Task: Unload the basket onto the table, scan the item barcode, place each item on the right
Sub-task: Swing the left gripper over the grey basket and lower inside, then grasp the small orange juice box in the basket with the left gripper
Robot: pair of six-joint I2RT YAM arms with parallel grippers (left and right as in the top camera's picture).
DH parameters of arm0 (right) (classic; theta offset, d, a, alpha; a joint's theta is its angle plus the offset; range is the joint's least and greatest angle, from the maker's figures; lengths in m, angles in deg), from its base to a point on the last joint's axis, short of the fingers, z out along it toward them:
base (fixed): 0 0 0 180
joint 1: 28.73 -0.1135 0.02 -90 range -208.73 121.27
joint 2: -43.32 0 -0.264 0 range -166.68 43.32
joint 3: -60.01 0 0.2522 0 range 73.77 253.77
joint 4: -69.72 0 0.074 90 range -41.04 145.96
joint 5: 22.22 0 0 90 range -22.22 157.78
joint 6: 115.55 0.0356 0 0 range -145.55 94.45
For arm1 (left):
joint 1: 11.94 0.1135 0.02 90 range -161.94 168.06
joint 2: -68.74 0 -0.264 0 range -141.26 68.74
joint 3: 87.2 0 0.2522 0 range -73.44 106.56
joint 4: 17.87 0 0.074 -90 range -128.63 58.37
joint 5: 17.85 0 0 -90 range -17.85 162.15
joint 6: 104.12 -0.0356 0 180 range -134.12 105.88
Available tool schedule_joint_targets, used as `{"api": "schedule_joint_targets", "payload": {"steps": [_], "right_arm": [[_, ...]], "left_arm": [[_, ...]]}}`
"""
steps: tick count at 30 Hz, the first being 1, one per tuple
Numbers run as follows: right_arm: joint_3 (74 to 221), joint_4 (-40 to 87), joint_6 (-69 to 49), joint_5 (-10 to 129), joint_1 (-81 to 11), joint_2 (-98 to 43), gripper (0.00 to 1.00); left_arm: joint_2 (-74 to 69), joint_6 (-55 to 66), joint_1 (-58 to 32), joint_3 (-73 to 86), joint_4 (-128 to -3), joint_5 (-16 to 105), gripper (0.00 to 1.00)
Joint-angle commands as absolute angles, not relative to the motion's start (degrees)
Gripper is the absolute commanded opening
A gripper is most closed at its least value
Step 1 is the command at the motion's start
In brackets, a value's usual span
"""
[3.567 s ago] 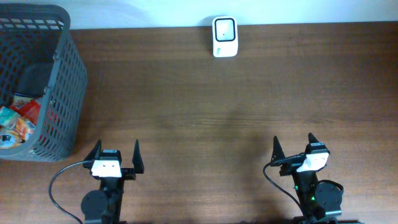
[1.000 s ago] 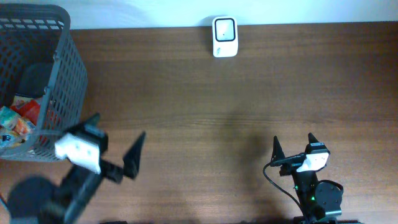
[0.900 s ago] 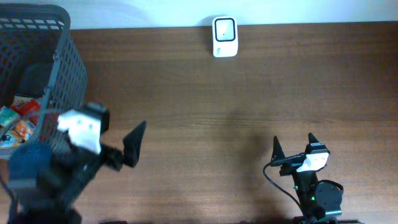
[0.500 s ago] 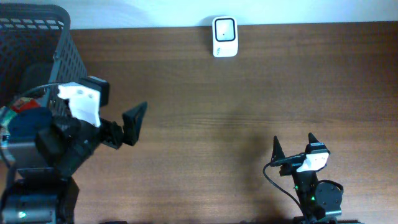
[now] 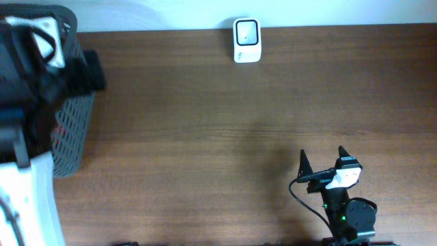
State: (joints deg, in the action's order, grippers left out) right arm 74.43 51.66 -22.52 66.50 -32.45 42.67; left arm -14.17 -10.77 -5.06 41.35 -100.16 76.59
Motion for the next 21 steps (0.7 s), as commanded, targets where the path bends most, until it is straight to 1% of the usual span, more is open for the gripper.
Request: {"api": "schedule_joint_targets", "payload": {"steps": [1,6,10,13,21], "right_arm": [[74.1,51.4,-22.3,67.2,-32.1,43.0,0.98],[74.1,51.4,-22.3,67.2,-32.1,43.0,0.98],[74.1,51.4,-22.3,67.2,-32.1,43.0,0.98],[74.1,51.4,-22.3,67.2,-32.1,43.0,0.98],[74.1,51.4,-22.3,67.2,-32.1,43.0,0.98]], "left_arm": [[-17.4,-4.1,3.0,44.1,-98.4,78.9,0.99],[-20.4,-1.3,14.7,44.1,-94.7,74.6,0.99],[-21.7,-0.9,20.1,44.1,-94.5,74.7,0.99],[-22.7,-0.8,22.5,44.1,-94.1,74.5,0.99],[-28.2,-0.9,23.2,44.0,-94.8,75.2,0.99]]}}
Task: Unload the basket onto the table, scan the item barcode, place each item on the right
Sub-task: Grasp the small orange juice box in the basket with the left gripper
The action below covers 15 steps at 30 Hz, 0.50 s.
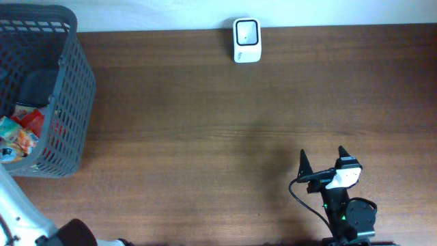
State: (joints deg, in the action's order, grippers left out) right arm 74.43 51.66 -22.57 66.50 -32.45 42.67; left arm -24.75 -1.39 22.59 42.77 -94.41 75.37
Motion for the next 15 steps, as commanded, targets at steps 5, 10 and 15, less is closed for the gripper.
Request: {"api": "schedule_joint_targets", "payload": {"steps": [5,10,15], "right_arm": [[74.1,51.4,-22.3,67.2,-32.1,43.0,0.98],[74.1,51.4,-22.3,67.2,-32.1,43.0,0.98],[74.1,51.4,-22.3,67.2,-32.1,43.0,0.98]], "left_arm": [[-34.5,-0.8,23.8,44.0,-97.8,75.9,0.99],[-39.9,0.1,23.8,44.0,-100.3,79.6,0.99],[-43.0,3.2,23.8,44.0,-102.7,83.2,0.99]]}}
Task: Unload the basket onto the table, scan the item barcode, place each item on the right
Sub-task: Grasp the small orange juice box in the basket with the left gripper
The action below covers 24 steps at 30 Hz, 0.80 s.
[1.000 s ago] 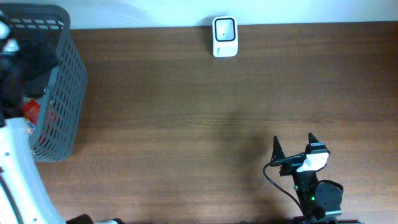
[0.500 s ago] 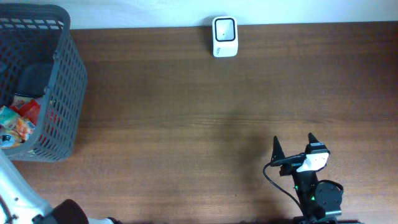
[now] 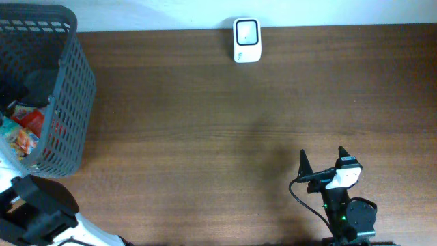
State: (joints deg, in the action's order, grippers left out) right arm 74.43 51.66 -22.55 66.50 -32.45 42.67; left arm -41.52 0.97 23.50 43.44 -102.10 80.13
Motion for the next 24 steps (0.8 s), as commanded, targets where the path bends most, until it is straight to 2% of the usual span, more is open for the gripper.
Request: {"api": "schedule_joint_targets", "payload": {"steps": [1,4,8,15,20,24], "right_arm": [[74.1,51.4,-22.3,67.2,-32.1,43.0,0.98],[74.1,51.4,-22.3,67.2,-32.1,43.0,0.98],[74.1,51.4,-22.3,67.2,-32.1,43.0,0.98],[74.1,51.4,-22.3,67.2,-32.1,43.0,0.98],[74.1,51.4,-22.3,67.2,-32.1,43.0,0.98],[74.1,51.4,-22.3,67.2,-32.1,43.0,0.98]], "left_arm": [[-43.7,3.2,23.8,44.0,-103.2,83.1,0.99],[-45.3,3.2,23.7,43.8,-103.7,82.9,1.00],[-48.2,3.2,23.7,43.8,-105.0,83.0,0.92],[-52.5,3.2,23.8,43.8,-108.2,83.9,0.91],[-53.8,3.2,23.7,43.8,-109.5,86.3,0.84],[-53.8,3.2,23.7,43.8,-110.0,87.0,0.84]]}}
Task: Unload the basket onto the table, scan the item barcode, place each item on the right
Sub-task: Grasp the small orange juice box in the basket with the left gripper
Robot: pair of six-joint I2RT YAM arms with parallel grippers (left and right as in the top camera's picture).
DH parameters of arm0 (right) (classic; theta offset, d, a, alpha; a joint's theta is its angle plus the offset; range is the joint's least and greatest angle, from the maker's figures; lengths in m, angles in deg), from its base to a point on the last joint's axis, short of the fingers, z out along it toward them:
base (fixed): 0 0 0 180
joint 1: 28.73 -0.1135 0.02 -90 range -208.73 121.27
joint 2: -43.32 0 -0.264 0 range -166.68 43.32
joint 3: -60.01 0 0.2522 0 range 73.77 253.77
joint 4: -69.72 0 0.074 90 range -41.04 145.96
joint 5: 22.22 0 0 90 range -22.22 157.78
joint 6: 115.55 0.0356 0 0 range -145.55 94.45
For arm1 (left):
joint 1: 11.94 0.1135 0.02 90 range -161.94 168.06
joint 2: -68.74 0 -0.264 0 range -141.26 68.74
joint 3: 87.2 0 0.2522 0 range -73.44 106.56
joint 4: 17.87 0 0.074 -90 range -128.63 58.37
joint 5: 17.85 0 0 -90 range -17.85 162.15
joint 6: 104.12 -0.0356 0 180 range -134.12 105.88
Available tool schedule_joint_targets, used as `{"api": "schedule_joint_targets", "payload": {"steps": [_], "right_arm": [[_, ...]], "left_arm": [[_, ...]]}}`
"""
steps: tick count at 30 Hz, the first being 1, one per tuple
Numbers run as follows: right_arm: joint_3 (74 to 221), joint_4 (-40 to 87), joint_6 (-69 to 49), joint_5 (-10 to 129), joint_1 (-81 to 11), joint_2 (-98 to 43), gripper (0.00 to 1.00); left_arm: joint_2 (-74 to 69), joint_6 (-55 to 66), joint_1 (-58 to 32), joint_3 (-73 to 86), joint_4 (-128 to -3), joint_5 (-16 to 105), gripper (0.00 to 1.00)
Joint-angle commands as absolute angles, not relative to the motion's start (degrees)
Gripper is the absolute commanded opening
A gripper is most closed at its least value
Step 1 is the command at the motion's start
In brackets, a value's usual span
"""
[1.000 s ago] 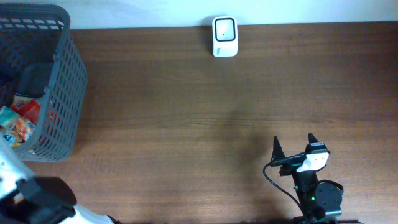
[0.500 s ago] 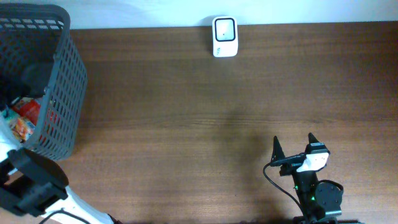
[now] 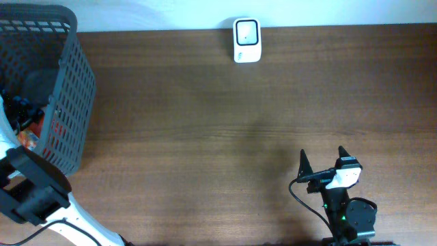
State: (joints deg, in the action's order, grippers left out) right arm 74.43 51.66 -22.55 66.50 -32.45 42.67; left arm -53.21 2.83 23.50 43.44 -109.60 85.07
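The white barcode scanner (image 3: 246, 31) stands at the table's far edge, near the middle. A grey mesh basket (image 3: 72, 89) at the far left holds red and orange snack packets (image 3: 29, 137), mostly hidden. My left arm (image 3: 34, 195) rises from the lower left corner, and its dark left gripper (image 3: 19, 109) reaches down into the basket over the packets. Whether its fingers grip anything is hidden. My right gripper (image 3: 322, 158) rests open near the front right, nothing between its fingers.
Brown wooden table (image 3: 205, 137) runs between basket and scanner. A white wall strip lies behind the scanner. The right arm's base (image 3: 348, 215) sits at the front edge.
My left arm has moved up from the lower left corner, and its gripper now sits inside the basket, covering most of the packets. The right arm has not moved.
At first my left arm hung over the basket, hiding it. Then it was drawn back to the lower left corner, with the packets showing in the basket. It stayed low there, and now its gripper is down inside the basket.
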Motion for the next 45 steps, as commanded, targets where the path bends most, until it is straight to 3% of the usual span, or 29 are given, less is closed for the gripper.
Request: {"api": "schedule_joint_targets", "payload": {"steps": [1,5,19,23,27,33,37,40,43,45], "right_arm": [[74.1,51.4,-22.3,67.2,-32.1,43.0,0.98],[74.1,51.4,-22.3,67.2,-32.1,43.0,0.98],[74.1,51.4,-22.3,67.2,-32.1,43.0,0.98],[74.1,51.4,-22.3,67.2,-32.1,43.0,0.98],[74.1,51.4,-22.3,67.2,-32.1,43.0,0.98],[74.1,51.4,-22.3,67.2,-32.1,43.0,0.98],[74.1,51.4,-22.3,67.2,-32.1,43.0,0.98],[74.1,51.4,-22.3,67.2,-32.1,43.0,0.98],[74.1,51.4,-22.3,67.2,-32.1,43.0,0.98],[74.1,51.4,-22.3,67.2,-32.1,43.0,0.98]], "left_arm": [[-53.8,3.2,23.7,43.8,-110.2,87.0,0.79],[-53.9,3.0,23.5,43.8,-110.4,86.9,0.70],[-54.4,3.0,23.5,37.1,-107.4,87.0,0.70],[-54.4,3.0,23.5,37.0,-105.8,87.0,0.65],[-54.4,3.0,23.5,36.2,-103.7,87.0,0.54],[-54.6,3.0,23.5,34.7,-101.5,87.0,0.53],[-54.7,3.0,23.5,34.3,-100.1,87.0,0.43],[-54.7,3.0,23.5,34.3,-99.7,87.0,0.25],[-54.7,3.0,23.5,34.3,-99.8,87.0,0.16],[-54.7,3.0,23.5,34.3,-100.1,87.0,0.05]]}}
